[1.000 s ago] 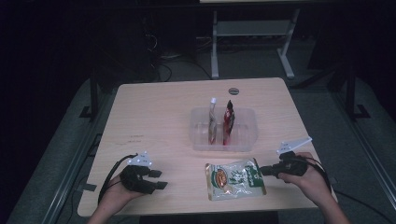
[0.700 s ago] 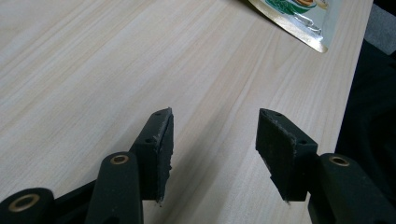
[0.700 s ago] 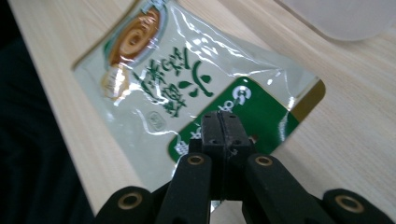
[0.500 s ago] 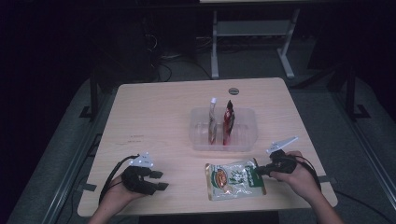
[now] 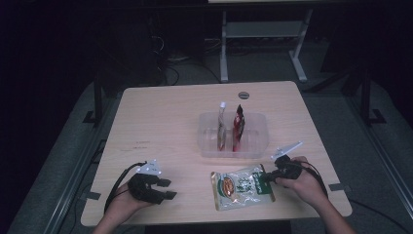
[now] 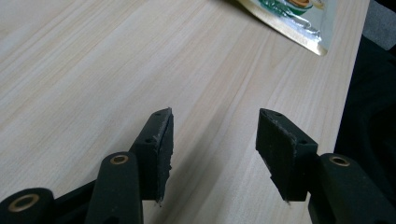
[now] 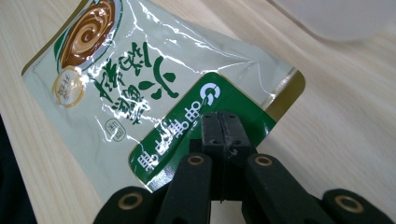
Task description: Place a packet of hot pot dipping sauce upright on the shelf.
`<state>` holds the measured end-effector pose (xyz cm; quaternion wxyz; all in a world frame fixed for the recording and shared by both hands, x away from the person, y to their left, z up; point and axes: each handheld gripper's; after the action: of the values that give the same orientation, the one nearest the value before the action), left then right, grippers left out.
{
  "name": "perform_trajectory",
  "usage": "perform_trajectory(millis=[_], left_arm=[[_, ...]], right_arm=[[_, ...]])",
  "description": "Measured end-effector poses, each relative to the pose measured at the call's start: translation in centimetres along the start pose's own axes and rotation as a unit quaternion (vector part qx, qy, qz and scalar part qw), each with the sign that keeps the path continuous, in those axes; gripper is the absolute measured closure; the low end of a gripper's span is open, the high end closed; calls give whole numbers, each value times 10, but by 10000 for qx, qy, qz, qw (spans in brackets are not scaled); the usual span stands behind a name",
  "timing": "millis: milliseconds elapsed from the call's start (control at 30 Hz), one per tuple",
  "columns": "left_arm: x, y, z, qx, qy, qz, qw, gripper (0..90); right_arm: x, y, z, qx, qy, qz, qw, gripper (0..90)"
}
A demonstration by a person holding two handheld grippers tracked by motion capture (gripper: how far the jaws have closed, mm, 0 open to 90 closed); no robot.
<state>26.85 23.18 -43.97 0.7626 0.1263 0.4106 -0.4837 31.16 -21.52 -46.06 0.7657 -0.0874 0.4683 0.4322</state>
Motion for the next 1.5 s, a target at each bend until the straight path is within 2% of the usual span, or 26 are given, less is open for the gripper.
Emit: perform_trajectory(millis=[267,533,600,667,867,933,1000,1033,1100,1167,1267,1333,1367,1500], left_arm=[[-1,0,0,18,-44,10,10000,446],[-3,0,0,23,-99,21,9999,436],[-3,0,0,65,-120,34,9999,431],[-3,-1,1,38,-146,53,9999,415],[3,-8,17,19,-368,88,9993,369],[6,-12,24,106,-379,73,9992,345],[11,-17,30,213,-345,78,9991,326],[14,-18,32,257,-329,75,9991,313],[22,-21,37,265,-293,40,9992,302],[30,-24,43,376,-193,69,9991,275],[46,-27,56,539,-66,74,9985,237],[56,-29,63,540,-27,74,9985,213],[61,-29,66,579,21,95,9983,203],[80,-32,75,498,83,33,9987,180]], right_arm=[[21,10,24,-290,59,237,9993,900],[42,22,51,-576,96,353,9977,900],[39,24,50,-591,49,332,9977,900],[32,23,48,-499,-85,369,9980,887],[12,19,37,-305,-358,232,9986,692],[6,19,32,-171,-417,233,9987,637],[0,19,27,-156,-409,137,9989,591],[-3,20,25,-172,-375,17,9991,573],[-10,22,20,-182,-408,-52,9990,561],[-15,22,15,-125,-462,-1,9989,542],[-18,21,6,-182,-434,-55,9989,553],[-20,20,2,-183,-458,-59,9988,580],[-21,19,1,-150,-492,-23,9987,569],[-22,17,-1,69,-608,-16,9981,504]])
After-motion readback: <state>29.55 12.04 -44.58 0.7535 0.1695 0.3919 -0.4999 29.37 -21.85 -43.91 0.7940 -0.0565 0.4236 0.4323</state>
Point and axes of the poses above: each handheld gripper's, and its own axes: x roughly forward along the jaws, z roughly out of its top, y roughly to its left
